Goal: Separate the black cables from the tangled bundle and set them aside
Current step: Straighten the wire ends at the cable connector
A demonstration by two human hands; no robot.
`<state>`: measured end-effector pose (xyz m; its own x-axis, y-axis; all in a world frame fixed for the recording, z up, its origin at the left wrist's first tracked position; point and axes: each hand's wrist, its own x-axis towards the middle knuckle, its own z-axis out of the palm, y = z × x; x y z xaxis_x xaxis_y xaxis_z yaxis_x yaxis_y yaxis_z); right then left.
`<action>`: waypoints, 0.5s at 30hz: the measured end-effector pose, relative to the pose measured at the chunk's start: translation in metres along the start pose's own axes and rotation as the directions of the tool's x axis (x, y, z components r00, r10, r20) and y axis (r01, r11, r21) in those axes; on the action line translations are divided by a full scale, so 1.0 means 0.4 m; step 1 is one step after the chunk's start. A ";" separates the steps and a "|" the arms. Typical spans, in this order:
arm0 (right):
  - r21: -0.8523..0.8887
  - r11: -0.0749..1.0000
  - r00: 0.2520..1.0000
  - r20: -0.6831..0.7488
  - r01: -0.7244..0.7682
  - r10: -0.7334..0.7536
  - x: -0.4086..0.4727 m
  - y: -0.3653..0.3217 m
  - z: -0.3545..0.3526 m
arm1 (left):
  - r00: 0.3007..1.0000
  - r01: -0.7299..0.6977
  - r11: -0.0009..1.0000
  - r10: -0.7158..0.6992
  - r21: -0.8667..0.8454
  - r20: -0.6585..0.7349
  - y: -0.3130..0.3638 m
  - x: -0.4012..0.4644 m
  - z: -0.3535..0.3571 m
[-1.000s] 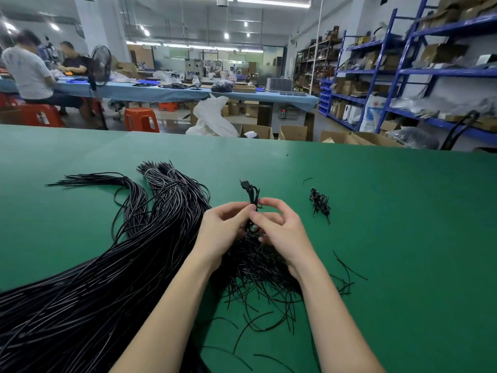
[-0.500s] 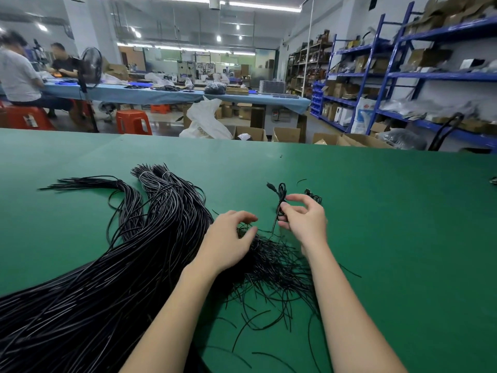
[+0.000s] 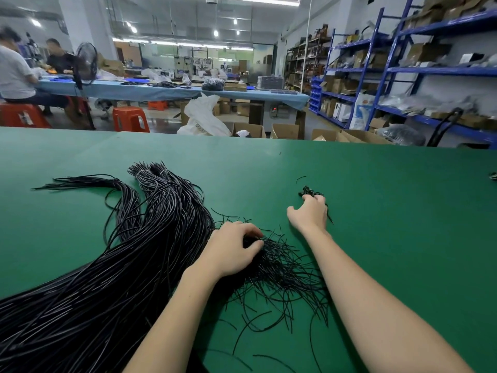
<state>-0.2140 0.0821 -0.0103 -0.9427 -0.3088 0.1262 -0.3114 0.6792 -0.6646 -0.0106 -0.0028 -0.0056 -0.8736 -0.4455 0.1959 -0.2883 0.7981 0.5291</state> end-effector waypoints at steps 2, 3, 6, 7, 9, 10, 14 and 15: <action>-0.104 0.994 0.999 -0.031 0.040 -0.044 -0.015 0.007 -0.004 | 1.000 -0.001 1.000 0.001 0.003 0.001 -0.001 0.002 0.002; -0.165 0.984 0.997 -0.034 0.062 -0.069 -0.022 0.010 -0.005 | 1.000 -0.001 1.000 0.001 0.004 0.000 -0.002 0.002 0.002; -0.299 0.946 0.990 -0.025 0.125 -0.139 -0.036 0.015 -0.009 | 1.000 0.002 1.000 -0.002 0.003 0.006 -0.005 0.003 0.003; -0.325 0.935 0.988 -0.016 0.138 -0.152 -0.038 0.016 -0.010 | 1.000 0.004 1.000 -0.004 0.001 0.008 -0.006 0.004 0.003; -0.364 0.918 0.987 0.030 0.158 -0.158 -0.035 0.014 -0.010 | 1.000 0.005 1.000 -0.005 0.001 0.010 -0.006 0.004 0.003; -0.377 0.912 0.987 0.069 0.161 -0.145 -0.031 0.012 -0.010 | 1.000 0.005 1.000 -0.005 0.001 0.011 -0.006 0.003 0.003; -0.427 0.889 0.972 0.224 0.168 -0.076 -0.007 0.000 -0.006 | 1.000 0.001 1.000 -0.001 -0.010 0.010 -0.006 0.002 0.001; -0.431 0.886 0.969 0.236 0.170 -0.071 -0.004 0.000 -0.005 | 1.000 -0.002 1.000 0.002 -0.015 0.010 -0.007 0.002 0.000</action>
<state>-0.2125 0.0839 -0.0089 -0.8633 -0.5046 -0.0049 -0.4875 0.8365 -0.2502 -0.0105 -0.0052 -0.0069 -0.8782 -0.4395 0.1887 -0.2806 0.7928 0.5411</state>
